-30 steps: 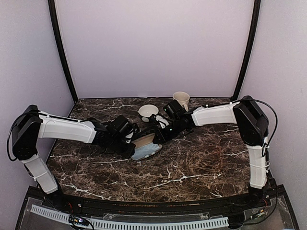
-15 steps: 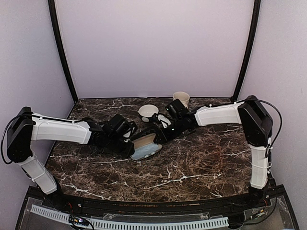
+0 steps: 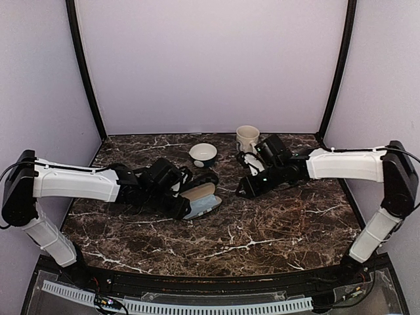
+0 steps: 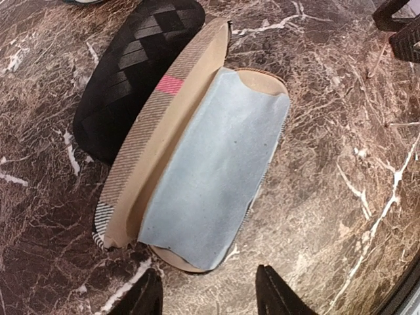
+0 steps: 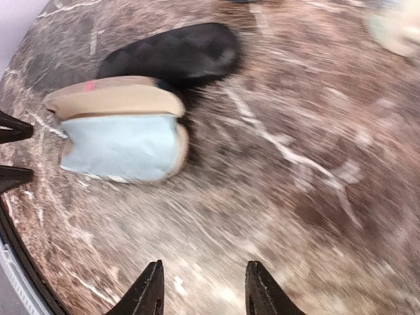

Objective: Organize the sunglasses
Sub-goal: Pick up the sunglasses from the center of the board.

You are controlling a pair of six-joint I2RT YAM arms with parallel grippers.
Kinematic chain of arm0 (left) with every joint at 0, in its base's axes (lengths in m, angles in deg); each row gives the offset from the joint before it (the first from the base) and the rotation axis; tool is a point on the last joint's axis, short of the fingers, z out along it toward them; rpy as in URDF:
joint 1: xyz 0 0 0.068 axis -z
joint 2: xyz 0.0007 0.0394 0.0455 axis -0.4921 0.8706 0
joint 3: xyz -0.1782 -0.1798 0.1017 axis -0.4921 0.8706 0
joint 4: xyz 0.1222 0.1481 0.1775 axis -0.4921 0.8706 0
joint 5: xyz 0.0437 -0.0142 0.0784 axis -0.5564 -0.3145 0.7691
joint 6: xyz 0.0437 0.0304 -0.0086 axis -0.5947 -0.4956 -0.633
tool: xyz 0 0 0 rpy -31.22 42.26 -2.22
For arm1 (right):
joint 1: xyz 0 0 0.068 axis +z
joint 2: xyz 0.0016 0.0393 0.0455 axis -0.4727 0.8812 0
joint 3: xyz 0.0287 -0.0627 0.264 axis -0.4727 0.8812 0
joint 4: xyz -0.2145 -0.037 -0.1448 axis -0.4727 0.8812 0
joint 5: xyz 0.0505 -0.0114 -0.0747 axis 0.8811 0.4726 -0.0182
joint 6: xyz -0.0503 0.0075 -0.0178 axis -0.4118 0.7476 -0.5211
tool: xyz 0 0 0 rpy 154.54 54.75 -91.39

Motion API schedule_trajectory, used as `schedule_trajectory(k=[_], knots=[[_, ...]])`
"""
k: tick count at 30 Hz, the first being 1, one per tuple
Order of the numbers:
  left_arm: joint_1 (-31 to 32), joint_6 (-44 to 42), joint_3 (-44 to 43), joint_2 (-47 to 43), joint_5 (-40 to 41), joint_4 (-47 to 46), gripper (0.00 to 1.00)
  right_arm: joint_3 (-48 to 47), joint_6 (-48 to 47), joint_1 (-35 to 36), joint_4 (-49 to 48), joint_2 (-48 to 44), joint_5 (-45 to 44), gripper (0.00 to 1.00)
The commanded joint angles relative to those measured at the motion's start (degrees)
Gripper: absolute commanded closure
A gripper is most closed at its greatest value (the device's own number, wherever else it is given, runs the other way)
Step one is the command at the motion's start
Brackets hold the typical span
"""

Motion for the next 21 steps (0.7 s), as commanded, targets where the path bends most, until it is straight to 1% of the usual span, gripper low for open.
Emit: schedule_trajectory(k=[1, 4, 8, 12, 18, 21], knots=[[0.6, -0.16, 0.64, -3.26, 1.1, -2.14, 0.48, 5.34, 3.39, -3.14, 9.26, -10.17, -13.51, 0.55], [0.69, -0.44, 0.27, -3.32, 0.56, -2.77, 0.47, 6.22, 1.99, -4.92, 15.56, -13.77, -18.67, 0.49], [0.82, -0.63, -0.56, -3.0, -0.08, -2.85, 0.46, 4.32, -1.95, -5.54, 22.23, -14.45, -23.04, 0.39], [0.86, -0.69, -0.45, -3.27, -0.07, -2.92, 0.45, 1.74, -5.66, -5.86, 25.88, -12.77, -27.9, 0.3], [0.92, -0.49, -0.25, -3.41, 0.0, -2.9, 0.45, -1.13, -10.72, -6.0, 27.61, -8.52, -30.17, 0.19], [0.95, -0.56, -0.29, -2.97, -0.26, -3.26, 0.45, -2.84, -12.74, -5.98, 28.87, -4.57, -31.62, 0.15]])
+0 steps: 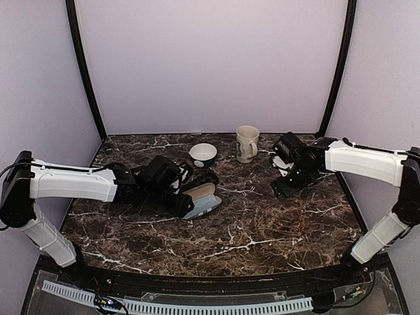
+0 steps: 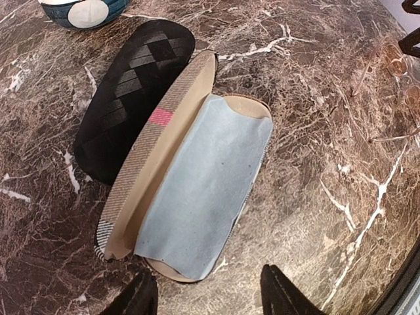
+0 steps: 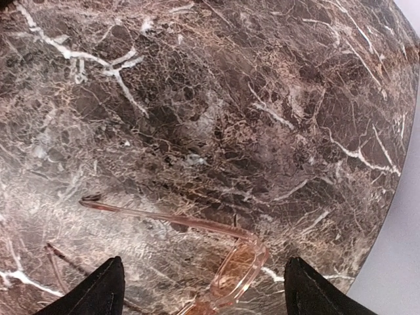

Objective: Organize the sunglasses
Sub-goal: Pick up the sunglasses from the center of the board.

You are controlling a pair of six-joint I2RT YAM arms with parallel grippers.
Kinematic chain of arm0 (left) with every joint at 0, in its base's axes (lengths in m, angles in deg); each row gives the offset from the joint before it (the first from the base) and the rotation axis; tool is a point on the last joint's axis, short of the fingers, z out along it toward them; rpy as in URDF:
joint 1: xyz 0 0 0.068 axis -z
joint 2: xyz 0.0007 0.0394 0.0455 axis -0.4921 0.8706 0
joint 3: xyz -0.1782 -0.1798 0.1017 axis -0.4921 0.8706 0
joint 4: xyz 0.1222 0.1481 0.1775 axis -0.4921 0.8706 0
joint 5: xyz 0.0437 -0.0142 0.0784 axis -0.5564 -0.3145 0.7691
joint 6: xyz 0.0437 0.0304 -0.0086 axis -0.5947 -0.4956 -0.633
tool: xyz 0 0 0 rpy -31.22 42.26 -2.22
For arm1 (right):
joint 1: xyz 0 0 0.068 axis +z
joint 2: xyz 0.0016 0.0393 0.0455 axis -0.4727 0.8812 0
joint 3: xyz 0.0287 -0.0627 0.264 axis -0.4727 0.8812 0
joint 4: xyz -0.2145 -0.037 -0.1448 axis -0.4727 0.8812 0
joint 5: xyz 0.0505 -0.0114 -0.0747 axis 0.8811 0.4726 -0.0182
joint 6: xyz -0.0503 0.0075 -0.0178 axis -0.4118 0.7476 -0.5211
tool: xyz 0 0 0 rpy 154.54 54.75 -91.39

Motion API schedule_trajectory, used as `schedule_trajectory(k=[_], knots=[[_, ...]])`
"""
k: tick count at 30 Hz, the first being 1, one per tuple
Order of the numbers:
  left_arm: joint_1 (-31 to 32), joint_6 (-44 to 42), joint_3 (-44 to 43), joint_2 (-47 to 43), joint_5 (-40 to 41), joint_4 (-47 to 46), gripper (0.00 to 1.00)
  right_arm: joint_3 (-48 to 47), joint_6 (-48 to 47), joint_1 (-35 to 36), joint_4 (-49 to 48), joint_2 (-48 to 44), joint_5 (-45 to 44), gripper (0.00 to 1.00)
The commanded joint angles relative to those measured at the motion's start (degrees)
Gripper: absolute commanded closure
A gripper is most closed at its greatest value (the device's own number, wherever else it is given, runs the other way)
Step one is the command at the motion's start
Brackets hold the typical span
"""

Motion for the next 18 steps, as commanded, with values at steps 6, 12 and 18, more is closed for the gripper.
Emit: schedule_trajectory(k=[6, 12, 18], knots=[[0.32, -0.2, -0.49, -1.15, -0.92, -0.4, 0.45, -5.77, -7.9, -0.27, 1.99, 10.13, -4.09, 0.13], [0.39, 0.31, -0.4, -0.83, -1.4, -0.56, 0.45, -6.28, -10.3, -0.2, 2.34, 13.75, -3.25, 0.14], [0.4, 0.53, -0.64, -0.17, -2.13, -0.71, 0.44, -5.89, -11.01, -0.33, 2.1, 15.99, -4.21, 0.15]])
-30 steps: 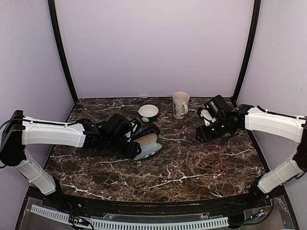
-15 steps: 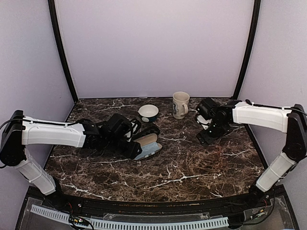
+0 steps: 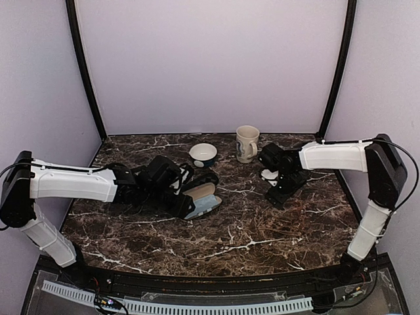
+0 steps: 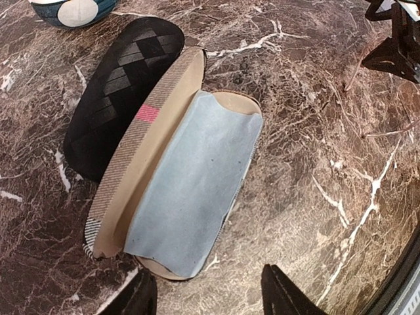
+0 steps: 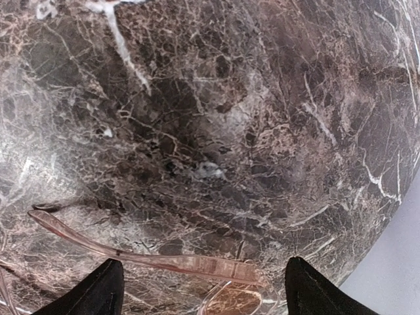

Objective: Organize the sunglasses
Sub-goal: Pick up the sunglasses from the center of the board, then fold the left temple of the sunglasses on the sunglasses.

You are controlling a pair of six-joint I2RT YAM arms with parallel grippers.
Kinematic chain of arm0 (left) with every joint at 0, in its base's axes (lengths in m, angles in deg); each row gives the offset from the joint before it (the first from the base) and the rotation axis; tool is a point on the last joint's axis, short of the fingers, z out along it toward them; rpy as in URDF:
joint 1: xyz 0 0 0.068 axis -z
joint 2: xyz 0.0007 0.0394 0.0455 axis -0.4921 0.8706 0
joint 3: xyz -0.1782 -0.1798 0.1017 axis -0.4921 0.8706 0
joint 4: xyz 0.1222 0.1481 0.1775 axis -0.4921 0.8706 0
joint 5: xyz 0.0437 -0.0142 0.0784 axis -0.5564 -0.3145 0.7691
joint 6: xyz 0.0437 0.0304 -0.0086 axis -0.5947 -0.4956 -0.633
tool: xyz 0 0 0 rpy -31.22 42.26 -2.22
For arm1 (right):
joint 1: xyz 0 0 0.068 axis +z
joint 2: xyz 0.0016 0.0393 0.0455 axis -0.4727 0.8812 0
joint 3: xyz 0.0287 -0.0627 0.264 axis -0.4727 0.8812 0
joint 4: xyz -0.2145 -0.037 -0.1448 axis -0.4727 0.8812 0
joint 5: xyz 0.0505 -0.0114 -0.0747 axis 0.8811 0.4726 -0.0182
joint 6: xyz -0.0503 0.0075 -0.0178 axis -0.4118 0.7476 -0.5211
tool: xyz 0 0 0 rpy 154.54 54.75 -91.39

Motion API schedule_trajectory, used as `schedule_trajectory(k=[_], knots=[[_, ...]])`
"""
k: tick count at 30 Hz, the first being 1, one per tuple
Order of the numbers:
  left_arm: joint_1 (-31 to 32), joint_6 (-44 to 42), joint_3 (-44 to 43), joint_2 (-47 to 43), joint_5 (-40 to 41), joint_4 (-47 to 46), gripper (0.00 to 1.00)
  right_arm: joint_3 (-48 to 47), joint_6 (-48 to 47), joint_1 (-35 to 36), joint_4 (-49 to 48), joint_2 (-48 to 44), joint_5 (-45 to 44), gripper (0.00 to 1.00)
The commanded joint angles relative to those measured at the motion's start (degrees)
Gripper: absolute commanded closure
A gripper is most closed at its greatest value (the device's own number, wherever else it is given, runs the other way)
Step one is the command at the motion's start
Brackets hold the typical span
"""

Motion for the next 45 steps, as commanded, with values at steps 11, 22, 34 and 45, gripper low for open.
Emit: schedule_trajectory(k=[11, 22, 34, 45], knots=[[0.41, 0.67, -1.09, 0.64, -1.37, -0.99, 0.44, -1.4, -2.66, -1.0, 0.03, 4.58, -0.94, 0.23], [0.52, 0.74, -0.49, -0.45, -0.42, -1.35, 0.43, -1.82, -2.91, -2.16, -0.05, 5.39, 0.6, 0.51], [0.44, 0.81, 1.24, -2.71, -1.84, -4.86, 0.32, -0.43, -0.58, -2.19, -1.37, 0.28, 5.05, 0.77], [0.16, 0.68, 0.17, -2.1, -2.91, -4.49, 0.27, 4.04, 1.76, -2.19, -4.88, -4.09, 7.75, 0.98]])
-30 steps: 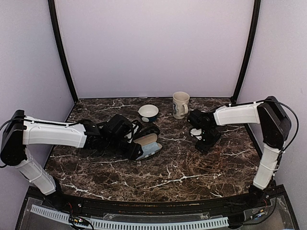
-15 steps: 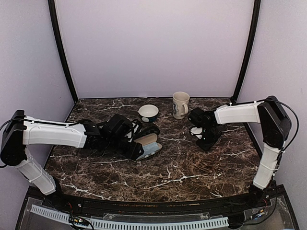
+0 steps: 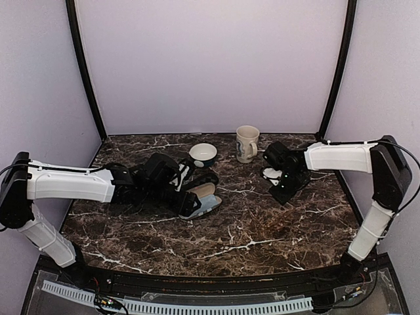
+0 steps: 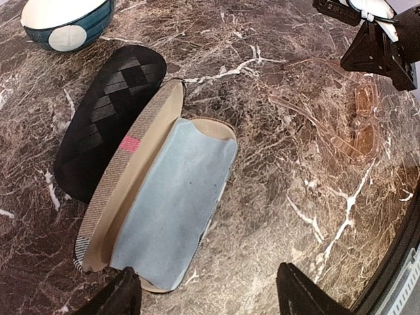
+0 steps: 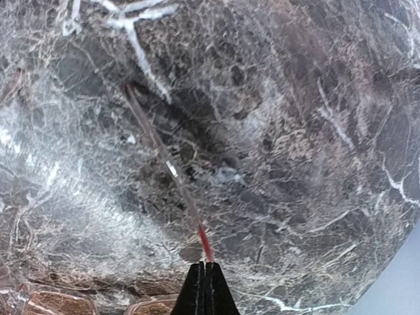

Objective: Organize the sunglasses
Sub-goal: Fold the left temple of the sunglasses on the sunglasses.

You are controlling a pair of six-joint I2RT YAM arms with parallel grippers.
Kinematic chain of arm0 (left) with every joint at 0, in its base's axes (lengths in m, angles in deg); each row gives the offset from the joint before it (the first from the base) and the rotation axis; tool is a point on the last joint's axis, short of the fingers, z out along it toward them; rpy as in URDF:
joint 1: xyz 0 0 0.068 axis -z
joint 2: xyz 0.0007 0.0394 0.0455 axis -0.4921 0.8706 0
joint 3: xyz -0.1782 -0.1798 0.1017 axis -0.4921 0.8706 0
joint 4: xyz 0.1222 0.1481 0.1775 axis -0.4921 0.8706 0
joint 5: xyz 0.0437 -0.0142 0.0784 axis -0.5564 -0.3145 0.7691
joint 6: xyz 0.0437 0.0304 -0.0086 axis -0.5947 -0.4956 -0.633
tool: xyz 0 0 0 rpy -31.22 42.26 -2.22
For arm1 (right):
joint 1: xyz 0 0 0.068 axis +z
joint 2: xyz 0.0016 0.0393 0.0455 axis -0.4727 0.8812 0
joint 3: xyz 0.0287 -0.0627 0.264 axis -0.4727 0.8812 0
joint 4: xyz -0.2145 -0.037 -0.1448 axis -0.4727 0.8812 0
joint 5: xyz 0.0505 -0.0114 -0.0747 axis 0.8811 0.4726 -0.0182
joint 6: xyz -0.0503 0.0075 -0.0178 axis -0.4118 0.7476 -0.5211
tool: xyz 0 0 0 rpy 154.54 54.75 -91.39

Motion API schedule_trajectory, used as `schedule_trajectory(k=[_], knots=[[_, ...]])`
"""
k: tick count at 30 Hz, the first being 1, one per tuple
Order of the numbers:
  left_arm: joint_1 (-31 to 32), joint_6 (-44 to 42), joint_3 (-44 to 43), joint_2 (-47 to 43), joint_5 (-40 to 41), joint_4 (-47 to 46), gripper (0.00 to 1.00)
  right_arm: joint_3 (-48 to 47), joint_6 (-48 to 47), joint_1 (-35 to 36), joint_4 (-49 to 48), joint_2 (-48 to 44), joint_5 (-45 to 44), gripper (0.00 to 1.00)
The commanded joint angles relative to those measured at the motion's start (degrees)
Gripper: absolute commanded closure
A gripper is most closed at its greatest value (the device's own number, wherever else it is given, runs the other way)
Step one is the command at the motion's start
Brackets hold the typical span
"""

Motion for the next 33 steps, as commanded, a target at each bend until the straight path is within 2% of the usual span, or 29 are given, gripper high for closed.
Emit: schedule_trajectory(k=[1, 4, 7, 14, 19, 27, 33], knots=[[0.05, 0.15, -0.4, -0.84, -1.15, -0.42, 0.27, 2.13, 1.75, -0.29, -2.08, -2.19, 1.47, 0.96], [0.05, 0.26, -0.47, -0.66, -1.36, -0.51, 0.28, 2.77, 2.75, -0.26, -2.41, -3.07, 0.11, 0.84], [0.06, 0.34, -0.43, -0.57, -1.39, -0.58, 0.27, 3.14, 3.93, -0.29, -2.49, -4.02, -1.05, 0.76], [0.06, 0.97, 0.45, -0.13, -1.72, -1.19, 0.27, 3.73, 4.41, -0.59, -3.53, -4.85, -2.09, 0.69], [0.07, 1.23, 1.05, -0.15, -2.38, -1.93, 0.27, 3.07, 3.49, -2.42, -5.29, -3.5, 0.57, 0.64], [0.06, 1.39, 1.15, 0.08, -3.24, -2.43, 0.27, 0.34, 1.7, -3.8, -5.72, 0.67, 4.49, 0.62], [0.06, 1.61, 1.23, 0.79, -3.92, -3.0, 0.27, -0.04, 1.16, -4.0, -6.41, 3.36, 6.18, 0.67]])
